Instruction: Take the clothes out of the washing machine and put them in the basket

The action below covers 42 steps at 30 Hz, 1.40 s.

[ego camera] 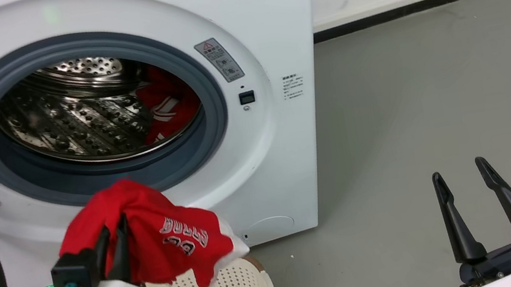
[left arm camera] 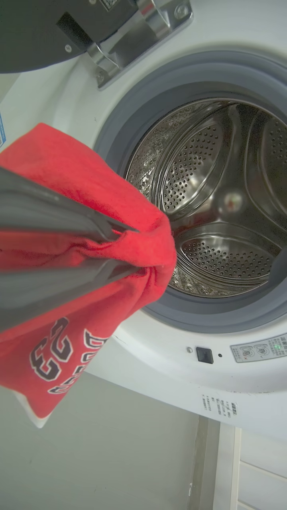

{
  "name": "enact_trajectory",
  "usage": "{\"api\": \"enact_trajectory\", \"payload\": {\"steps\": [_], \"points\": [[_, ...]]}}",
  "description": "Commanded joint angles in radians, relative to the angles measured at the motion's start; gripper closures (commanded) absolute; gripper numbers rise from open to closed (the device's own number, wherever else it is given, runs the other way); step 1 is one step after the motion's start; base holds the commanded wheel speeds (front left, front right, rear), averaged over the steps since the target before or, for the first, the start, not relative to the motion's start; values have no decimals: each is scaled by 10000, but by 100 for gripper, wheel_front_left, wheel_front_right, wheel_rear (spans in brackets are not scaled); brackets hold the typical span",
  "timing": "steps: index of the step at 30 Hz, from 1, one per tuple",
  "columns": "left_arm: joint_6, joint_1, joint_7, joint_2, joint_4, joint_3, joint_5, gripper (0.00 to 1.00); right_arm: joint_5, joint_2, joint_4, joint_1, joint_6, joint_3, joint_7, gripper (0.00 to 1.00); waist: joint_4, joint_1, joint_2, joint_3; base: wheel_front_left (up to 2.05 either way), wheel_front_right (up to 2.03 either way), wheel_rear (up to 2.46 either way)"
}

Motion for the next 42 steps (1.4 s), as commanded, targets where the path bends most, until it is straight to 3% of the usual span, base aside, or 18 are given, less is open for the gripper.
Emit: {"api": "enact_trajectory", "payload": {"steps": [1, 17, 30, 42], "points": [[39, 268, -27, 35, -187, -46, 21, 100, -4, -2, 11, 135, -7, -23, -24, 0, 113, 3, -1, -103, 0, 0, 0], [-332, 1052, 87, -407, 630, -562, -402, 100, 39, -2, -66, -192, -7, 104, -24, 0, -129, 3, -1, 484, 0, 0, 0], [-1278, -195, -37, -1131, 3686, -379, -566, 100, 208, -2, -279, -1259, -7, 194, -24, 0, -534, 3, -1, 2640, 0, 0, 0], [-1972, -2130, -48, -1328, 6359, -3, -43, 100, 558, -1, -606, -2552, -7, 268, -26, 0, -967, 3, -1, 5087, 0, 0, 0]]}}
